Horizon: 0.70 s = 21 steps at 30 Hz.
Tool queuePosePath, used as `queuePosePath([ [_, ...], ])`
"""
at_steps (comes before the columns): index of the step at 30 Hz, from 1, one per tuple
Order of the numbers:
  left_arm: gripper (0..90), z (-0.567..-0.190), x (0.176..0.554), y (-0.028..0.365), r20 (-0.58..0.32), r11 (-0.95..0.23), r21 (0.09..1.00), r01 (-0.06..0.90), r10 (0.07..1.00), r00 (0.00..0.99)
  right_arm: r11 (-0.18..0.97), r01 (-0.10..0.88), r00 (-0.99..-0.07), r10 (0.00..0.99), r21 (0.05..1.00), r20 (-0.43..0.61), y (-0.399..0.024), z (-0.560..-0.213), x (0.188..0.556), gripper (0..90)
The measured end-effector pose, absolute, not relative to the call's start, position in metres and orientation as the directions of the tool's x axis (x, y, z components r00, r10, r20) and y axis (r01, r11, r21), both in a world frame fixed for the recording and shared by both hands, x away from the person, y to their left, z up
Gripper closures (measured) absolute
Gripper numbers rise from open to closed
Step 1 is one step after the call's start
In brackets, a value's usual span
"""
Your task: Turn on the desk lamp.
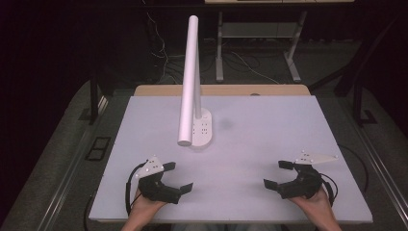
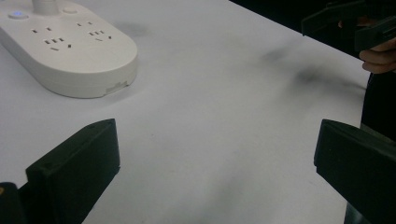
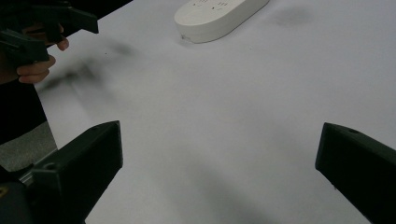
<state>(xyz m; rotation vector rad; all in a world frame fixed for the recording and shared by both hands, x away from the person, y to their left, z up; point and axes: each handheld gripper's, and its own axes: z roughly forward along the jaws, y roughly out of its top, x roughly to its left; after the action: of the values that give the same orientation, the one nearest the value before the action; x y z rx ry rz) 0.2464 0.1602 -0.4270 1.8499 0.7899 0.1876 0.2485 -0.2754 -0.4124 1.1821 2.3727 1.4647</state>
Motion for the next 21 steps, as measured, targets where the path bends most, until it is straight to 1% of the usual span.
queuePosePath([
  [5,0.0,-0.4273,0.2455,0.1618,-0.231,-0.217,0.876,0.431,0.594,0.770,0.232,0.559,-0.689,0.663,0.796,0.291,-0.2757,-0.4121,0.2496,0.4],
  [9,0.0,-0.4276,0.2444,0.1620,-0.250,-0.203,0.875,0.439,0.587,0.770,0.233,0.563,-0.689,0.662,0.793,0.295,-0.2765,-0.4122,0.2519,0.4],
  [21,0.0,-0.4281,0.2451,0.1608,-0.233,-0.221,0.876,0.429,0.584,0.778,0.226,0.582,-0.681,0.660,0.781,0.317,-0.2778,-0.4111,0.2532,0.4],
])
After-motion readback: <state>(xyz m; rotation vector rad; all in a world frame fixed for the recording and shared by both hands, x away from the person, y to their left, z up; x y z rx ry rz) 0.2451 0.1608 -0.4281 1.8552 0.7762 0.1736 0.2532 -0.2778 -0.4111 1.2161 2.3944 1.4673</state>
